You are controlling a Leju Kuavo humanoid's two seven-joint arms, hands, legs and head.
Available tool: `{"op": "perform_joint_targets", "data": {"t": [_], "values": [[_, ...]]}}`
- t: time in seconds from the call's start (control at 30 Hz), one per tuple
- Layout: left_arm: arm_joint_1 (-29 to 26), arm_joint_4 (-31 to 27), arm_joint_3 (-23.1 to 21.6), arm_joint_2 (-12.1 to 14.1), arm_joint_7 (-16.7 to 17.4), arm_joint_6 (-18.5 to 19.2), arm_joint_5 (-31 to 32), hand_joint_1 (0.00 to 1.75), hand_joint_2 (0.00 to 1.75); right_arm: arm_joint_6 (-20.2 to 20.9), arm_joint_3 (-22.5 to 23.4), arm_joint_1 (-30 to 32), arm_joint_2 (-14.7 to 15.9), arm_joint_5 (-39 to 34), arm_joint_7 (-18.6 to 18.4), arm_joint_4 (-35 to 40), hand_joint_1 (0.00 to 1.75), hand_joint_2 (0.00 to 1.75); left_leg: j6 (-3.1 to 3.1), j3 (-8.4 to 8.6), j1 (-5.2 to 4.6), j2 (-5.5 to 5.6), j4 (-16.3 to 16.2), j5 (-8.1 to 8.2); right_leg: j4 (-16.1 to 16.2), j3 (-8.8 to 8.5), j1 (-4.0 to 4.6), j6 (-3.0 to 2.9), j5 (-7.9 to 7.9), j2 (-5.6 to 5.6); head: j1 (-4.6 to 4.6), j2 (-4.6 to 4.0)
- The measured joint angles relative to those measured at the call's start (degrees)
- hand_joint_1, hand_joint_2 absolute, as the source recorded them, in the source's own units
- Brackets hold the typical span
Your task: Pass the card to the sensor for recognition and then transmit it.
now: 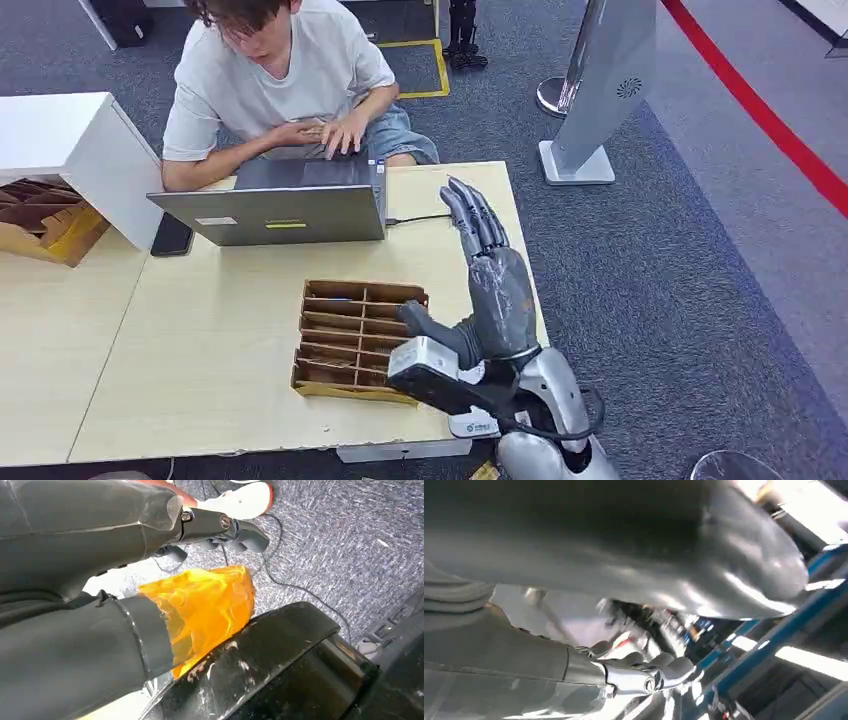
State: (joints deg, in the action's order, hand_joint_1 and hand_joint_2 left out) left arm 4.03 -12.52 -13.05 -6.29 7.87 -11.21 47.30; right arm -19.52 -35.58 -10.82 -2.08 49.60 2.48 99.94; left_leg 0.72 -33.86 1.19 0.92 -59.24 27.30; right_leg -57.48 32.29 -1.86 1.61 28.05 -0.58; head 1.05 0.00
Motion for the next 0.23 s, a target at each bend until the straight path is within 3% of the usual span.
{"op": "perform_joint_targets", "data": {"t": [0.07, 0.1, 0.23], "values": [[-0.1, 0.0, 0.22, 0.07, -0.33, 0.13, 0.02, 0.0, 0.0, 1.81, 0.76, 2.41, 1.0, -8.87, 4.41, 2.91, 0.0, 0.0, 0.0, 0.0, 0.0, 0.0, 0.0, 0.01, 0.0, 0.0, 0.0, 0.0, 0.0, 0.0, 0.0, 0.0], [-0.11, 0.0, 0.55, 0.22, -0.83, 0.85, 0.39, 0.0, 0.0, 7.53, 3.45, 6.34, 2.36, -22.82, 11.5, 6.17, 0.0, 0.0, 0.0, 0.0, 0.0, 0.01, 0.0, 0.01, 0.01, 0.0, 0.0, 0.0, 0.0, 0.02, 0.0, 0.0], [-0.1, 0.0, 1.05, 0.37, -1.29, 1.57, 0.96, 0.0, 0.0, 16.89, 8.23, 10.22, 3.7, -34.13, 17.16, 6.98, 0.0, 0.0, 0.0, 0.0, 0.0, 0.01, 0.0, 0.01, 0.01, -0.01, 0.0, 0.0, 0.0, 0.02, 0.0, 0.0]]}}
